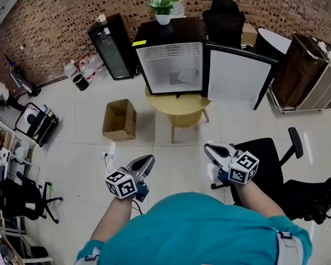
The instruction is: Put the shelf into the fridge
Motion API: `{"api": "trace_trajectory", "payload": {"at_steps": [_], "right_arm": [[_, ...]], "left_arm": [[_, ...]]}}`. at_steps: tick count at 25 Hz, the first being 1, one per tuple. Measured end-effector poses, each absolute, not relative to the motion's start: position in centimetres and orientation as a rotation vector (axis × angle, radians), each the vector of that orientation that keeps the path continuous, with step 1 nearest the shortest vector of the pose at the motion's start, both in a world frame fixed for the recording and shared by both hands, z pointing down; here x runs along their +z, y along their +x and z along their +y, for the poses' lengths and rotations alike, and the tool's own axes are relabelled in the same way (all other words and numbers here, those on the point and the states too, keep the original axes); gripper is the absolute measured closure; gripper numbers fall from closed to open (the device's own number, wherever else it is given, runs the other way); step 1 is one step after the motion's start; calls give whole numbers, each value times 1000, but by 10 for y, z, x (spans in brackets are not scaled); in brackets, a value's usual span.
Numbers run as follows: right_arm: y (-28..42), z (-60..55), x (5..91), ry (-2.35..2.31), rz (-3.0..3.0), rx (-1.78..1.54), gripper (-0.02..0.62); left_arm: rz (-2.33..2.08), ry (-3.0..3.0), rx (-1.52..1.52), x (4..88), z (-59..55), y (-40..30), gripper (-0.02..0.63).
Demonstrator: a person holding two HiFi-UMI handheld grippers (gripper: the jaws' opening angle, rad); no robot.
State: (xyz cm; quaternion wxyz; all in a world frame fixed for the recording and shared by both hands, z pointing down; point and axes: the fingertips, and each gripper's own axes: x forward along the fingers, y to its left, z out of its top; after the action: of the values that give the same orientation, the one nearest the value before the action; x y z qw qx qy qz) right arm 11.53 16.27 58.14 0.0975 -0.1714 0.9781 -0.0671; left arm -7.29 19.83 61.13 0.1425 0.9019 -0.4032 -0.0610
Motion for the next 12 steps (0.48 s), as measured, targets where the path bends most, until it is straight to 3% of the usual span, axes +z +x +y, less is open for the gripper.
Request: {"api": "trace_trajectory", "payload": {"at_steps": [12], "right_arm": [[-9, 275, 574, -775, 2890, -214, 594]], "left_arm": [[-1085, 2711, -260, 608, 316, -246, 606]]}}
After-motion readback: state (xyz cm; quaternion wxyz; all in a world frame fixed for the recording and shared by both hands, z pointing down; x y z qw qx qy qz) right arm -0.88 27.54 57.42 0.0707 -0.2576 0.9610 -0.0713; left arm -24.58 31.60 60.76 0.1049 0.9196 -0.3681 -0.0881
